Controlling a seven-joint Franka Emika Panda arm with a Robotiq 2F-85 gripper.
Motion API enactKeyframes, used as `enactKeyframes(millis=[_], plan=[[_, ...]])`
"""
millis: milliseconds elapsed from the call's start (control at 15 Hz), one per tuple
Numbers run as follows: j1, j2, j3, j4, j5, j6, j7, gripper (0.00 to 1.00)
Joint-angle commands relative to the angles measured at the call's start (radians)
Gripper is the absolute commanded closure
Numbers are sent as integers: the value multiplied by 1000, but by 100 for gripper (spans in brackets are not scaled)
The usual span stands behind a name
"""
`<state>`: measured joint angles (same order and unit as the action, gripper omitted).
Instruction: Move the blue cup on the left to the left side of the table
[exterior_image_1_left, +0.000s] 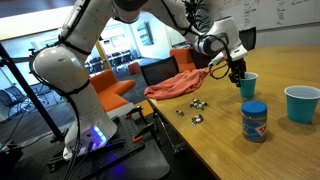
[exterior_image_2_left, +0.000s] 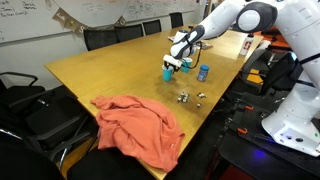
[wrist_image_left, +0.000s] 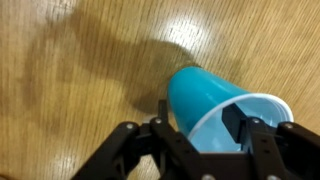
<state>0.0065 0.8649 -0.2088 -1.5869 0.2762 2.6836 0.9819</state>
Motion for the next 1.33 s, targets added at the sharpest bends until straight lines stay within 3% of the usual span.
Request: enactKeyframes(millis=[0,200,267,600,933,1267], plan=[[16,14,-21,39,-25,-27,53,73],[14,6,-16,43,-24,-25,47,96],[13,4,-14,44,-24,-24,45,100],[22,-116,37,-46,-25,16,-45,99],[10,-273,176,-168,8,-7,-237,99],[33,-322,233,-256,14,-27,-341,99]])
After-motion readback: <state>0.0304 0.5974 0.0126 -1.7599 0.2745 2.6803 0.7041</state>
